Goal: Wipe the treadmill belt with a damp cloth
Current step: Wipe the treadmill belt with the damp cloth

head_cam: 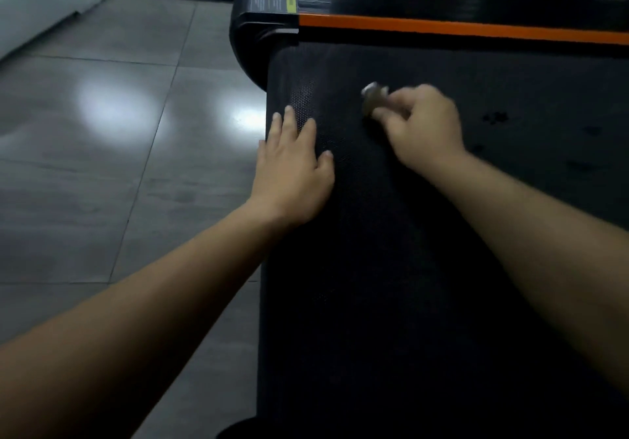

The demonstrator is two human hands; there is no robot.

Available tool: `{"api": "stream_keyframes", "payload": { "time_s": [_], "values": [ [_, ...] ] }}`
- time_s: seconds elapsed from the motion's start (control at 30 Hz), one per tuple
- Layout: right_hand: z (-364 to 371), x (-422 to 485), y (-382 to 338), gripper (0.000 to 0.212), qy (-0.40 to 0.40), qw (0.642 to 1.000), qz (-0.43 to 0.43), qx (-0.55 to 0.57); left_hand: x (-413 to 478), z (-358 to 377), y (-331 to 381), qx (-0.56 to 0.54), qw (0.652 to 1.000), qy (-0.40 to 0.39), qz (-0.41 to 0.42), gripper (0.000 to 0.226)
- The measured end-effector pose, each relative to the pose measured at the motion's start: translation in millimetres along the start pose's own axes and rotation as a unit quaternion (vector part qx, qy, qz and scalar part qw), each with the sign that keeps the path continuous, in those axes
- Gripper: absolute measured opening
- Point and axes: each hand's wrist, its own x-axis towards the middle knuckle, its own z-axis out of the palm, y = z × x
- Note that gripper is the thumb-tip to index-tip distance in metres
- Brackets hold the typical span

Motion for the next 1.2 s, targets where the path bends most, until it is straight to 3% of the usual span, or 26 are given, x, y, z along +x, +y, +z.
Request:
{"api": "stream_keyframes", "payload": {
  "time_s": [0.07, 0.13, 0.3, 0.43, 0.5, 0.67, 0.8, 0.87, 1.0, 1.07, 1.13, 1.2],
  "values": [
    [-1, -44, -12, 0.023, -0.038, 0.995, -0.085, 0.039, -17, 7, 1, 0.008, 1.000, 0.005, -0.005, 0.064],
    [-9, -51, -8, 0.023, -0.063, 0.991, -0.117, 0.020, -27, 12, 0, 0.024, 1.000, 0.015, -0.006, 0.065],
    [-19, -8, 14, 0.026, 0.011, 0.998, 0.053, -0.007, -31, 13, 5, 0.060, 0.998, 0.017, -0.001, 0.066],
    [-14, -93, -14, 0.026, -0.031, 0.995, -0.086, 0.034, -33, 12, 8, 0.071, 0.997, 0.013, -0.001, 0.065],
    [-27, -97, -8, 0.027, -0.057, 0.992, -0.111, 0.023, -34, 11, 6, 0.061, 0.998, 0.012, 0.004, 0.063],
    [-33, -49, 23, 0.028, 0.013, 0.999, 0.050, -0.012, -35, 10, 5, 0.044, 0.999, 0.010, 0.008, 0.062],
    [-33, -134, -5, 0.026, -0.061, 0.992, -0.100, 0.045, -34, 10, 6, 0.038, 0.999, 0.012, -0.002, 0.059],
    [-46, -139, 1, 0.030, -0.093, 0.988, -0.118, 0.043, -35, 10, 7, 0.036, 0.999, 0.014, -0.003, 0.057],
    [-47, -98, 29, 0.029, -0.006, 1.000, 0.016, -0.008, -37, 12, 8, 0.051, 0.998, 0.018, 0.015, 0.055],
    [-42, -124, 16, 0.028, -0.014, 0.999, -0.035, 0.004, -38, 13, 9, 0.067, 0.997, 0.016, 0.045, 0.056],
    [-47, -171, 0, 0.030, -0.095, 0.983, -0.146, 0.056, -38, 13, 10, 0.086, 0.993, 0.011, 0.078, 0.060],
    [-59, -186, 4, 0.030, -0.162, 0.965, -0.195, 0.072, -39, 13, 11, 0.091, 0.992, 0.008, 0.087, 0.062]
  ]
}}
